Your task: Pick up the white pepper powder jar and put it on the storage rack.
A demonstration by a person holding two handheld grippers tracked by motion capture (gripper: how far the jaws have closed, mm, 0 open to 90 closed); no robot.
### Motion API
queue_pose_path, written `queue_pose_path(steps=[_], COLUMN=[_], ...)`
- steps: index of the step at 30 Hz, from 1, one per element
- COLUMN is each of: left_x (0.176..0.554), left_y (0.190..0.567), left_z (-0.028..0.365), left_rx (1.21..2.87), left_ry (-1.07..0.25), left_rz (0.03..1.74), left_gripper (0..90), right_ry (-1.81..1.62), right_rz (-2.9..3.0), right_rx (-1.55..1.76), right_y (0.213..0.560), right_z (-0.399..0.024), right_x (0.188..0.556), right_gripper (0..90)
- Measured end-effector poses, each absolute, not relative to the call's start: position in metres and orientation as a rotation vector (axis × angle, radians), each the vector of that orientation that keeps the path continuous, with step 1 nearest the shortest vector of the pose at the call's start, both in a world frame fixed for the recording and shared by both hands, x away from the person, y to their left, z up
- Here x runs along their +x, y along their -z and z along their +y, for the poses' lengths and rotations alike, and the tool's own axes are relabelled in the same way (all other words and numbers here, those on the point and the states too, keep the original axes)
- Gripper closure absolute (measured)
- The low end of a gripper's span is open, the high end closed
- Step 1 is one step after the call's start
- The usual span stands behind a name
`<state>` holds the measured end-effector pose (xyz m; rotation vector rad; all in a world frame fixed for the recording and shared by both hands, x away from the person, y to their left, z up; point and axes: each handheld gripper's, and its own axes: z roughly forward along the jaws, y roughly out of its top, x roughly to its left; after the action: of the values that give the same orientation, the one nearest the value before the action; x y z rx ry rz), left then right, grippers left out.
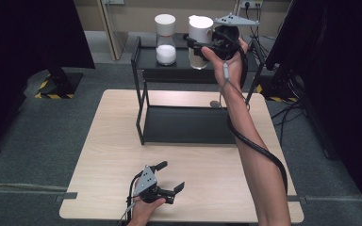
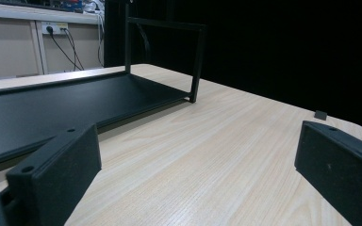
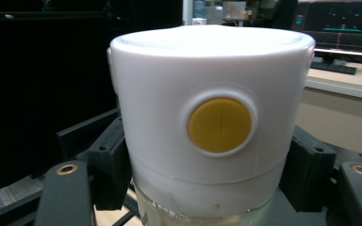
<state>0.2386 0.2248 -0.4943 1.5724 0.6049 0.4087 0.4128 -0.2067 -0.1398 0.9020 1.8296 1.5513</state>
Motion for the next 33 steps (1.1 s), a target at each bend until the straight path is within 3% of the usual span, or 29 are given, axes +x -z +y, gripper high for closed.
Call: queue_pose_path(steps=[33], left_x=[0.236], left_y=[0.494], left_z=[0.223], left_rx=[1.574], left_ry=[-0.417], left_rz=[0.590], left_gripper=[0.4], right_ry=[-1.474], right_rz=[1.760], right_rx=[1.008], right_y=[0.160], right_z=[-0.189], right_x=[0.449], right_gripper=[30.8])
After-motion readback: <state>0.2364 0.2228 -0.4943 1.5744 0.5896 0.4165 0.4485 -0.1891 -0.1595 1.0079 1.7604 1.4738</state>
